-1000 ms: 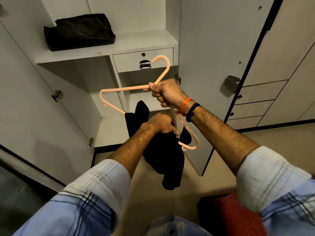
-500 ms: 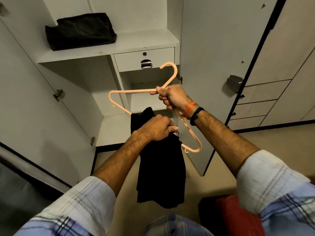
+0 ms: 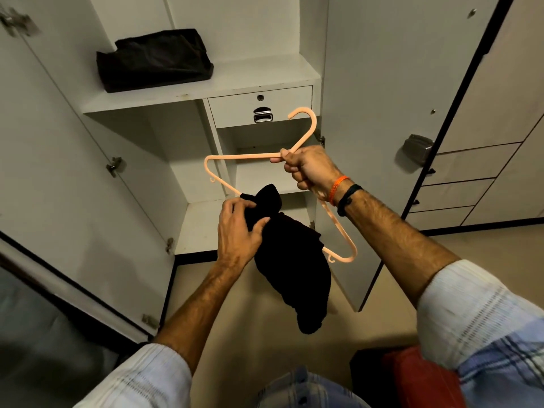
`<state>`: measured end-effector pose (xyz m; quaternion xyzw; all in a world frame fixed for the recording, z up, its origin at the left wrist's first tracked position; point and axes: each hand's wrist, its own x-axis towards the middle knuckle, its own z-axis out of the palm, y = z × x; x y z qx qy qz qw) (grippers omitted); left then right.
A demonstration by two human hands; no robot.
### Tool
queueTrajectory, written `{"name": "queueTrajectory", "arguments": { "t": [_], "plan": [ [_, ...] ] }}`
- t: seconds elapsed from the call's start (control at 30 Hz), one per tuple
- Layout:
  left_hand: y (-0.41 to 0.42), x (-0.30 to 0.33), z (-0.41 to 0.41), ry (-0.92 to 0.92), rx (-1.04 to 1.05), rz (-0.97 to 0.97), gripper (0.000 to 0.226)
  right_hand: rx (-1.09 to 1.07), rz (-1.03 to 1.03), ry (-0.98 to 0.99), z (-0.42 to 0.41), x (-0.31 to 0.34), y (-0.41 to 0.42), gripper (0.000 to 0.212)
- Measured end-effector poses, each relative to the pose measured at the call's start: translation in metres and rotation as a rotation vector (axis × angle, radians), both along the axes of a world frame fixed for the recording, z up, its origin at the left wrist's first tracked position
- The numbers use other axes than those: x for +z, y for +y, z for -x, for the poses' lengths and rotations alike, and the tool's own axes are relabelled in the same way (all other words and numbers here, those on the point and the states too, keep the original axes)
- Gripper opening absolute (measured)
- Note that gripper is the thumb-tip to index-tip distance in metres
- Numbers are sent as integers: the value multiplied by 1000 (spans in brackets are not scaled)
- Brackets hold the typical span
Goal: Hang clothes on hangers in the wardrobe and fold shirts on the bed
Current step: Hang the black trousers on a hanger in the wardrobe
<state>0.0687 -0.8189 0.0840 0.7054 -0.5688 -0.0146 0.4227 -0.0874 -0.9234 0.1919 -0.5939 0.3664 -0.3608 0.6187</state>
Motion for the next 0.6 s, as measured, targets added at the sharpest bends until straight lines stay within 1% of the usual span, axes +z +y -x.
{"name": "queueTrajectory", "arguments": {
  "t": [0.13,0.2,0.33,0.43,0.53,0.6],
  "plan": [
    [-1,1,3,-7,73,-17,36,1,-21,-8,-2,1,-1,29],
    [-2,2,7,35,118,-29,36,3,-29,-21,-2,2,0,29],
    [-7,6,13,150,176,-52,23,2,-24,-30,-2,5,0,28],
    [-11,17,8,172,198,-32,20,6,-22,-14,1,5,0,28],
    [-14,28,2,201,207,-55,19,18,-38,-27,3,4,-1,28],
    [-18,28,-3,292,217,-104,15,19,-46,-42,4,3,-2,28]
  ]
}}
